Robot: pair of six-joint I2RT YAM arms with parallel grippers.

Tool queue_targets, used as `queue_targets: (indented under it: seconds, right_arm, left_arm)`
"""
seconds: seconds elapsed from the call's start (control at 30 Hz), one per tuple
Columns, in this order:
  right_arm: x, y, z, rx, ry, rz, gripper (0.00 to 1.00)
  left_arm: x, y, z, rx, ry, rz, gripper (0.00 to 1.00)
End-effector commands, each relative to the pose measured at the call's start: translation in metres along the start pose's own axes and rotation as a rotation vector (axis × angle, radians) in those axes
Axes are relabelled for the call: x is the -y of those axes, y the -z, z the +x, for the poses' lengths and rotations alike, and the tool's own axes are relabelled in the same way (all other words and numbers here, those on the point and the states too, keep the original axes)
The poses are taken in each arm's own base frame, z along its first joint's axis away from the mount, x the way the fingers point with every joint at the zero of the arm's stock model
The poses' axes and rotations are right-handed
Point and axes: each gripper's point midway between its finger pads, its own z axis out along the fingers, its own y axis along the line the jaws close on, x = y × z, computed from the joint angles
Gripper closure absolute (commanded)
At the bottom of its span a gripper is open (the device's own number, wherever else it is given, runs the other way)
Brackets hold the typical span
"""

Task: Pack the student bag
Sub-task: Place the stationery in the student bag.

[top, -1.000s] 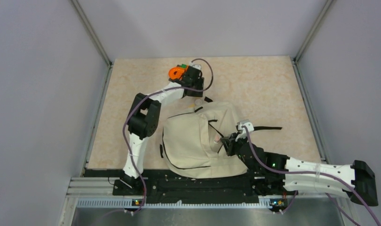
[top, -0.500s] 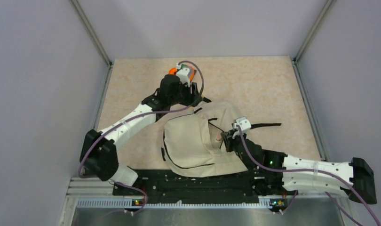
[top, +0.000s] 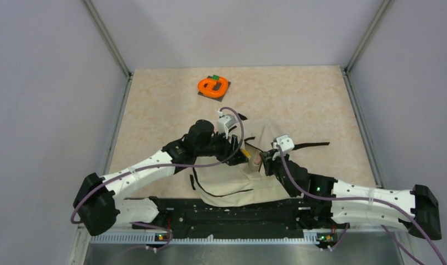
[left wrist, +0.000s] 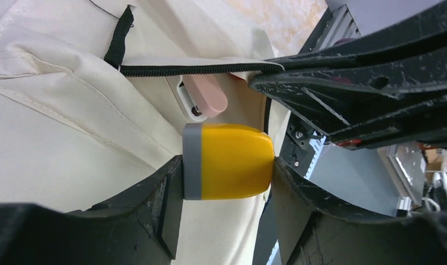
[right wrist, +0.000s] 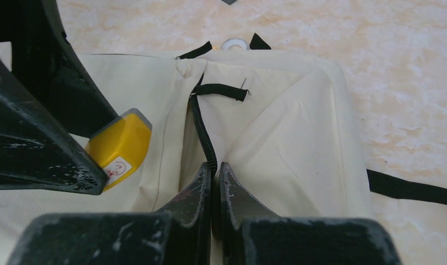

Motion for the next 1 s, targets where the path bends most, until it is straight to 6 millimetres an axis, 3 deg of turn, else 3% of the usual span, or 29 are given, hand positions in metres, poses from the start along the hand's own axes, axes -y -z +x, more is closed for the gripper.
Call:
queue_targets:
  seconds: [0.0, 0.2, 0.47, 0.6, 0.67, 0.8, 0.83, 0.97]
  right_arm:
    - [-0.005, 0.002, -0.052, 0.12, -0.122, -0.013, 1.0]
    - [-0.013, 0.006, -0.054, 0.113, -0.15, -0.061, 1.0]
    - [-0.018, 0.006, -0.046, 0.095, -0.182, -0.088, 1.0]
    - [-0.018, 0.007, -0.047, 0.095, -0.179, -0.093, 1.0]
    - [-0.017, 0.008, -0.048, 0.097, -0.178, -0.09, 1.0]
    - [-0.012, 0.01, -0.047, 0.1, -0.177, -0.079, 1.0]
    - [-0.012, 0.01, -0.047, 0.1, -0.177, -0.076, 1.0]
    - [-0.01, 0.01, -0.047, 0.1, -0.173, -0.067, 1.0]
  left_arm:
    - [0.005, -0.014, -0.01, 0.038, 0.053, 0.035, 0.86]
    - [0.004, -0.04, -0.023, 0.064, 0.08, 0.062, 0.86]
    - [-0.024, -0.075, -0.052, 0.206, 0.153, -0.025, 0.84]
    - [-0.04, -0.086, -0.052, 0.234, 0.164, -0.117, 0.81]
    - [-0.048, -0.086, -0.047, 0.232, 0.162, -0.171, 0.72]
    - [-0.054, -0.081, -0.04, 0.216, 0.145, -0.238, 0.35]
    - [-0.055, -0.078, -0.038, 0.214, 0.136, -0.249, 0.3]
    - [-0.055, -0.067, -0.034, 0.213, 0.118, -0.271, 0.23]
